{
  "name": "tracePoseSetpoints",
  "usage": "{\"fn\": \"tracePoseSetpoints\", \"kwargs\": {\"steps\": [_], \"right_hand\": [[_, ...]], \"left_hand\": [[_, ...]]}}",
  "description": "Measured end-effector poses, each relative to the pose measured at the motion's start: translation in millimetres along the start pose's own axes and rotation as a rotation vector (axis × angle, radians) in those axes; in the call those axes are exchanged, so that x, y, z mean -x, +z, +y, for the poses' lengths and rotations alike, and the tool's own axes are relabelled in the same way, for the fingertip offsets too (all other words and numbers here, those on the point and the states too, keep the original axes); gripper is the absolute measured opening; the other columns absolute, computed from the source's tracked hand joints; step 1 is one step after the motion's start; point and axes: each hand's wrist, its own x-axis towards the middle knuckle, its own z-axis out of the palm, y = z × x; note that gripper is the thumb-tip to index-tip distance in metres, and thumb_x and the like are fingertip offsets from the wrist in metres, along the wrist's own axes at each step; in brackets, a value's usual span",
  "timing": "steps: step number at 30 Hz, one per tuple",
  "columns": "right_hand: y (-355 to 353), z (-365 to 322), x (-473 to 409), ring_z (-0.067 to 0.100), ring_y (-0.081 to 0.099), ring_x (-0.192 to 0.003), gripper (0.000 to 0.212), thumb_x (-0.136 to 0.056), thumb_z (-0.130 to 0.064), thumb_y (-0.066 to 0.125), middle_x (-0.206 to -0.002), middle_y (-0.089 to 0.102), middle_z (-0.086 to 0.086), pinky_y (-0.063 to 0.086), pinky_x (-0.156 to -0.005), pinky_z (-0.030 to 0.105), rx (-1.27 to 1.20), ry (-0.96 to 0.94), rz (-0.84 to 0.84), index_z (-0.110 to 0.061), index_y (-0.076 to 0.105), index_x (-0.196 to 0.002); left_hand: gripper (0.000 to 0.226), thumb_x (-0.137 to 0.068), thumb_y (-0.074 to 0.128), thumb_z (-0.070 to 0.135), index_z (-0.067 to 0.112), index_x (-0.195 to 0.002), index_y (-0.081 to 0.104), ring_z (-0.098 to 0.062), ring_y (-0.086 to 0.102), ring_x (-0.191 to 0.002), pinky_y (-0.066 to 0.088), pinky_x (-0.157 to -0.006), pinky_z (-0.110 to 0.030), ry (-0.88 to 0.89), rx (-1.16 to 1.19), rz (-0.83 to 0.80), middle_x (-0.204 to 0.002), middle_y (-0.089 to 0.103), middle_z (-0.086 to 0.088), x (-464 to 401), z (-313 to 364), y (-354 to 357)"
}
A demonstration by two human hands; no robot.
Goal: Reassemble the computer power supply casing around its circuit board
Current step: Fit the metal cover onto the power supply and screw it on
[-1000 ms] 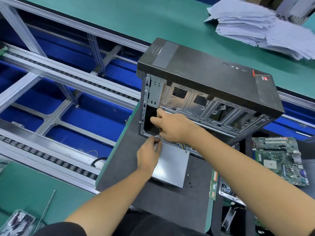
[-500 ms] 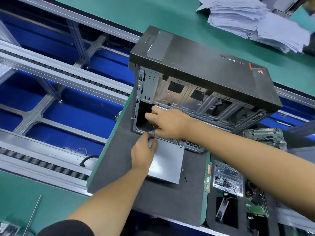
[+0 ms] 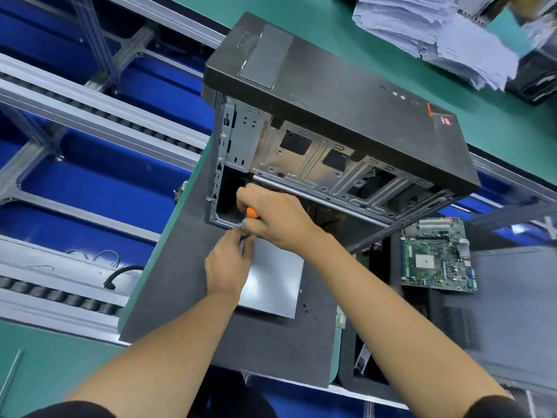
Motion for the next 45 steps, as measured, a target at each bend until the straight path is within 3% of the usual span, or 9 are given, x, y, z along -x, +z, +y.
{"fn": "tracePoseSetpoints", "kwargs": {"steps": [10,17,19,23,29,34,37,41,45], "right_hand": [[-7.8,9.3,-8.0,0.018,0.055,-0.078,0.012,-0.079,-0.018,0.043,-0.085,0.057,-0.008,0.046,-0.067,0.049,-0.250,0.004,-0.132,-0.026,0.043,-0.087],[-12.8,10.0,-12.6,0.018,0.039,-0.060,0.013,-0.081,-0.029,0.033,-0.083,0.045,-0.007,0.029,-0.045,0.032,0.209,-0.202,-0.088,-0.027,0.038,-0.093],[-16.2,9.4,-13.1,0.016,0.035,-0.053,0.003,-0.085,-0.030,0.031,-0.079,0.041,-0.005,0.023,-0.043,0.032,0.293,-0.214,-0.107,-0.027,0.032,-0.087],[-25.8,8.6,-12.3,0.018,0.039,-0.055,0.022,-0.082,-0.026,0.053,-0.089,0.038,-0.005,0.028,-0.043,0.035,0.277,-0.225,-0.190,-0.028,0.032,-0.087],[-38.6,8.6,-9.1,0.023,0.044,-0.063,0.019,-0.089,-0.020,0.061,-0.096,0.040,0.001,0.034,-0.048,0.038,0.374,-0.311,-0.307,-0.021,0.043,-0.095],[-35.3,-3.7,-5.0,0.026,0.042,-0.061,0.017,-0.091,-0.029,0.057,-0.089,0.042,-0.001,0.021,-0.048,0.034,0.504,-0.415,-0.311,-0.020,0.043,-0.094],[-27.7,-11.4,0.1,0.026,0.046,-0.063,0.019,-0.094,-0.036,0.054,-0.090,0.049,-0.001,0.022,-0.048,0.032,0.536,-0.425,-0.317,-0.019,0.048,-0.101],[-23.0,-20.1,4.9,0.021,0.045,-0.060,0.020,-0.090,-0.029,0.056,-0.097,0.033,-0.004,0.025,-0.044,0.032,0.441,-0.446,-0.358,-0.021,0.043,-0.103],[-25.7,-21.3,-1.2,0.025,0.045,-0.064,0.016,-0.091,-0.018,0.053,-0.096,0.040,0.000,0.024,-0.047,0.034,0.443,-0.558,-0.395,-0.020,0.044,-0.104]], "left_hand": [[0.015,-0.092,0.057,0.047,0.034,-0.091,0.048,-0.015,0.063,-0.082,0.050,-0.070,-0.035,-0.037,-0.007,-0.001,-0.087,0.065,0.015,-0.3,3.9,-0.8],[0.016,-0.092,0.059,0.040,0.030,-0.090,0.046,-0.018,0.060,-0.078,0.050,-0.067,-0.036,-0.039,-0.039,0.006,-0.083,0.061,0.011,-1.5,6.0,2.1],[0.024,-0.087,0.063,0.047,0.031,-0.093,0.047,-0.017,0.060,-0.081,0.050,-0.068,-0.037,-0.055,-0.011,-0.021,-0.086,0.061,0.011,-3.1,6.9,2.0],[0.047,-0.072,0.069,0.067,0.035,-0.101,0.050,-0.018,0.063,-0.088,0.055,-0.073,-0.040,-0.082,0.001,-0.105,-0.091,0.062,0.015,-7.8,7.4,2.0],[0.088,-0.058,0.060,0.094,0.052,-0.133,0.044,-0.014,0.058,-0.119,0.052,-0.086,-0.038,-0.070,-0.113,-0.267,-0.129,0.057,0.019,-11.0,8.4,-4.1],[0.088,-0.060,0.058,0.094,0.048,-0.134,0.045,-0.014,0.059,-0.118,0.052,-0.083,-0.033,-0.082,-0.104,-0.286,-0.129,0.057,0.018,0.7,0.7,-14.7],[0.074,-0.062,0.054,0.095,0.045,-0.115,0.046,-0.014,0.060,-0.107,0.052,-0.077,-0.035,-0.050,-0.137,-0.260,-0.114,0.058,0.018,15.4,-7.8,-16.5],[0.063,-0.065,0.053,0.095,0.053,-0.110,0.043,-0.011,0.060,-0.092,0.056,-0.074,-0.040,-0.057,-0.102,-0.219,-0.103,0.059,0.022,26.5,-16.6,-13.1],[0.052,-0.076,0.052,0.082,0.057,-0.118,0.034,-0.005,0.058,-0.069,0.044,-0.054,-0.029,-0.072,-0.055,-0.120,-0.081,0.060,0.024,28.7,-17.9,-11.5]]}}
